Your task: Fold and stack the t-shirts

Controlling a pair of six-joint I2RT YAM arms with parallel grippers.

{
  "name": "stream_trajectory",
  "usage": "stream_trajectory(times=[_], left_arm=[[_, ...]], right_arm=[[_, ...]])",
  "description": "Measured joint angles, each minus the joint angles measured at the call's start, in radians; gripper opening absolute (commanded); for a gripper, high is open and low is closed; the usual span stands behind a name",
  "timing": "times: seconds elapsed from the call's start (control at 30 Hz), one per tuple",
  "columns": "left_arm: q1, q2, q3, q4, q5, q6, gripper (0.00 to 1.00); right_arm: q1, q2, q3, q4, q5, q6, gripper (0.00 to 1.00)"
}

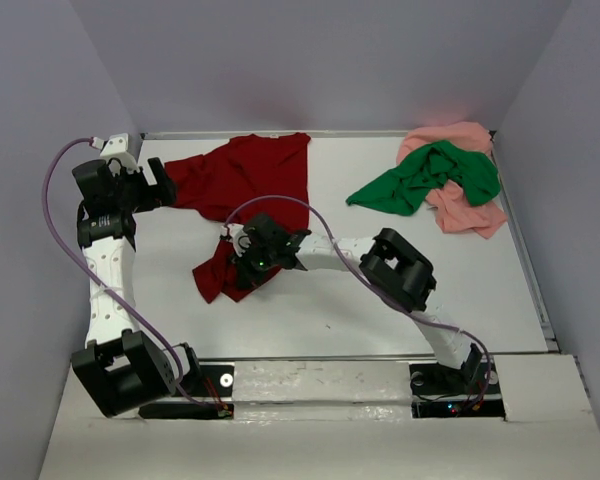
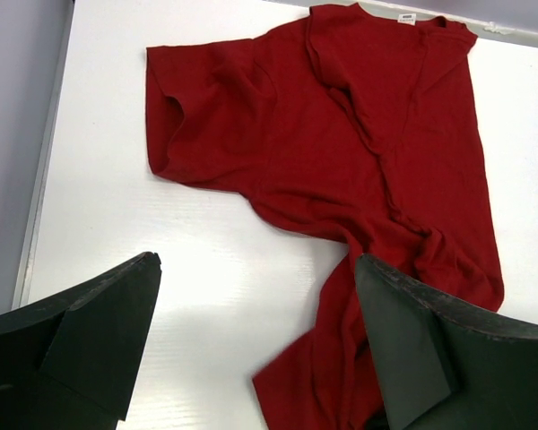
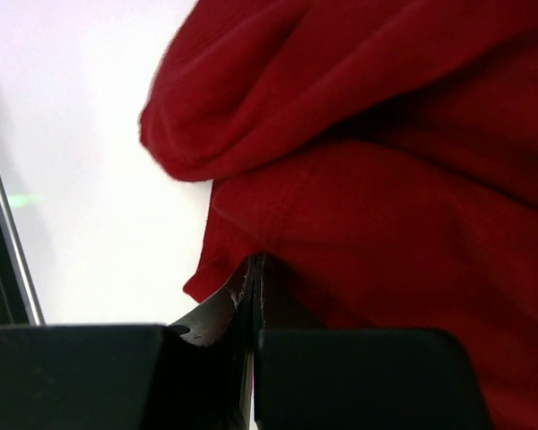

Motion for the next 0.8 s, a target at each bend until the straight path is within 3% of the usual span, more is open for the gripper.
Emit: stream_trajectory(times=[0.3,0.6,0.8], left_arm=[[0.0,0.005,0.0,-0.002,0.043,0.0,0.99],[-0.027,0.15,0.046,-0.064,0.122,0.0,0.99],[-0.072,0.204,0.058,-0.116,0.164,0.019,0.99]], right_arm=[[-0.108,-0.219,-0.328,-0.007,-0.047,-0.061,0.0],[-0.149,-0.36,-0.49,-0.156,-0.108,-0.101,0.0],[-0.15,-0.323,-0.509,-0.283,-0.332,-0.16,0.0]])
